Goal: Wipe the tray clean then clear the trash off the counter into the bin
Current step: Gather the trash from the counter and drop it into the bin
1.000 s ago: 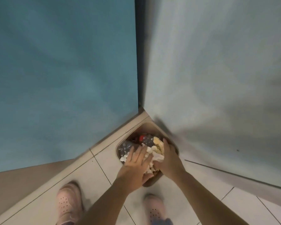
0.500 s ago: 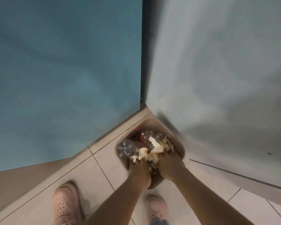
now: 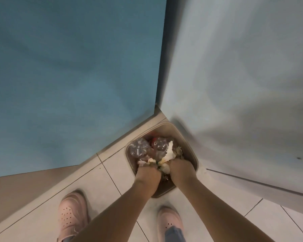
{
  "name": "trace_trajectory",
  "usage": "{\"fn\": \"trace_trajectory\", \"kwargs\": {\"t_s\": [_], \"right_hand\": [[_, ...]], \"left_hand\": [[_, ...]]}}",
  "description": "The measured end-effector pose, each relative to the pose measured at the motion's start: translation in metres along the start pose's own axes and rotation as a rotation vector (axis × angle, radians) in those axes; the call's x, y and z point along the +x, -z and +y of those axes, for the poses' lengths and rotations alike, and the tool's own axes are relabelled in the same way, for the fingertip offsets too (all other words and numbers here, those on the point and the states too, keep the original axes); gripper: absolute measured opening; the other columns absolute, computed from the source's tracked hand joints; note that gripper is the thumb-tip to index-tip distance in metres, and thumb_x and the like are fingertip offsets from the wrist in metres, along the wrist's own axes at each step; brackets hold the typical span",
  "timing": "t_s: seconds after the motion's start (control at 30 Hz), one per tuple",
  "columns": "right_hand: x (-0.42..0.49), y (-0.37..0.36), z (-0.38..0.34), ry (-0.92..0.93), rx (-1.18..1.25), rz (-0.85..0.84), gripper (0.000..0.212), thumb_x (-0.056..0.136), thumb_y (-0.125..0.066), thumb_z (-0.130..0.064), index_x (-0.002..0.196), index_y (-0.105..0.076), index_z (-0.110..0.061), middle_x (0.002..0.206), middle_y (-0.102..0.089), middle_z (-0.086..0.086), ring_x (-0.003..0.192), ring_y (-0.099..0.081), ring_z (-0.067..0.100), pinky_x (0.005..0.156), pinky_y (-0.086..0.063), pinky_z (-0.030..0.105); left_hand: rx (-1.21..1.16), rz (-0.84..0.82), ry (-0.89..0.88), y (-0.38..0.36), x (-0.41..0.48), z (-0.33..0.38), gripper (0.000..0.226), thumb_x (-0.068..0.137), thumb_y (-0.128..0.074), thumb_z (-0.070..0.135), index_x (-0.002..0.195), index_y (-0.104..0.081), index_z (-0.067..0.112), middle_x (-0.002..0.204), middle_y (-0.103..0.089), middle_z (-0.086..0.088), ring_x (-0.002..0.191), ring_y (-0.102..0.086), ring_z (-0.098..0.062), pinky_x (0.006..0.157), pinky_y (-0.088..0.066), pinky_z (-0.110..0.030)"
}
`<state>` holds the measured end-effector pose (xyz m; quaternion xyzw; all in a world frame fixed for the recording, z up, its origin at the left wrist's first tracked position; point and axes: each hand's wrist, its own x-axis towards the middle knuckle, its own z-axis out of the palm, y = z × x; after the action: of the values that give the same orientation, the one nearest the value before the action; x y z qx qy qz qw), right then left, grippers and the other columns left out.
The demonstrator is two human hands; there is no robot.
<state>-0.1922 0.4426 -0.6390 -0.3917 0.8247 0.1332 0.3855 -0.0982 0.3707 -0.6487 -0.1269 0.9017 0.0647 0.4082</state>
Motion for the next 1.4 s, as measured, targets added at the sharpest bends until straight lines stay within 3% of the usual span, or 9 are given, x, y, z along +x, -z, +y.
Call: {"fn": "trace_trajectory", "kwargs": {"t_s": [0.2,0.33,0.47,0.53,0.7,0.87,1.1,1.27,1.4], "right_hand": [[-0.077,0.058,-0.016,-0.002,0.219,0.238,0.029,0.094,-0.042,-0.028,0.115,-0.062,-0.027,0.114,-0.064,-0.002,0.104,-0.061,0.017,0.087,-0.045,0.028],[-0.162,0.143,-0.047,0.139,0.559,0.584,0.019,0.087,-0.054,-0.04,0.097,-0.069,-0.036,0.086,-0.071,-0.013,0.071,-0.062,0.0,0.061,-0.04,0.009],[-0.257,0.243,-0.097,0.317,0.873,0.751,0.019,0.081,-0.057,-0.055,0.088,-0.068,-0.041,0.08,-0.069,-0.015,0.072,-0.065,0.002,0.068,-0.051,0.019],[-0.302,0.296,-0.129,0.421,0.993,0.804,0.007,0.083,-0.065,-0.044,0.081,-0.069,-0.039,0.073,-0.069,-0.016,0.067,-0.065,0.004,0.064,-0.05,0.018],[-0.374,0.398,-0.217,0.613,1.025,0.876,0.012,0.086,-0.066,-0.019,0.08,-0.07,-0.028,0.068,-0.067,-0.009,0.062,-0.063,0.013,0.061,-0.054,0.032],[-0.408,0.463,-0.303,0.716,1.06,0.859,0.018,0.087,-0.065,-0.014,0.079,-0.07,-0.03,0.068,-0.067,-0.01,0.063,-0.061,0.012,0.063,-0.053,0.027],[-0.386,0.516,-0.387,0.7,1.08,0.843,0.013,0.087,-0.065,-0.018,0.079,-0.07,-0.026,0.067,-0.065,-0.008,0.068,-0.062,0.015,0.069,-0.056,0.04],[-0.342,0.544,-0.422,0.714,0.876,0.812,0.009,0.084,-0.069,-0.027,0.091,-0.068,-0.032,0.08,-0.066,-0.01,0.075,-0.061,0.01,0.07,-0.048,0.022],[-0.3,0.577,-0.461,0.778,0.342,0.573,0.083,0.071,-0.075,-0.049,0.142,-0.034,-0.033,0.142,-0.034,-0.001,0.131,-0.034,0.015,0.102,-0.033,0.024]], "left_hand": [[-0.515,0.396,0.151,0.057,-0.096,-0.018,0.028,0.092,-0.045,0.022,0.114,-0.063,0.02,0.116,-0.06,-0.005,0.105,-0.058,-0.027,0.083,-0.048,-0.034],[-0.884,0.846,0.221,0.125,-0.191,-0.043,0.024,0.08,-0.046,0.035,0.087,-0.068,0.03,0.087,-0.066,0.011,0.076,-0.065,-0.013,0.06,-0.053,-0.024],[-0.967,1.166,0.12,0.214,-0.303,-0.07,0.02,0.082,-0.049,0.025,0.097,-0.06,0.031,0.09,-0.064,0.013,0.08,-0.06,-0.003,0.071,-0.047,-0.015],[-0.937,1.26,0.099,0.251,-0.358,-0.082,0.022,0.083,-0.049,0.022,0.1,-0.059,0.032,0.093,-0.063,0.014,0.083,-0.06,-0.002,0.073,-0.047,-0.013],[-1.086,1.373,0.128,0.311,-0.466,-0.12,0.027,0.087,-0.052,0.019,0.109,-0.06,0.033,0.097,-0.062,0.019,0.086,-0.058,0.003,0.073,-0.046,-0.011],[-1.093,1.492,0.142,0.336,-0.548,-0.201,0.023,0.086,-0.05,0.025,0.103,-0.063,0.035,0.09,-0.063,0.018,0.076,-0.059,-0.001,0.064,-0.046,-0.011],[-0.966,1.373,0.332,0.345,-0.588,-0.341,0.019,0.089,-0.058,0.021,0.104,-0.068,0.027,0.095,-0.065,0.016,0.073,-0.057,-0.001,0.065,-0.042,-0.009],[-0.927,1.235,0.517,0.342,-0.587,-0.41,0.02,0.088,-0.06,0.023,0.107,-0.067,0.023,0.103,-0.063,0.008,0.086,-0.056,-0.007,0.069,-0.037,-0.017],[-0.868,1.173,0.577,0.346,-0.573,-0.459,0.029,0.082,-0.063,0.01,0.11,-0.067,0.016,0.106,-0.059,-0.005,0.104,-0.055,-0.023,0.08,-0.044,-0.026]]}}
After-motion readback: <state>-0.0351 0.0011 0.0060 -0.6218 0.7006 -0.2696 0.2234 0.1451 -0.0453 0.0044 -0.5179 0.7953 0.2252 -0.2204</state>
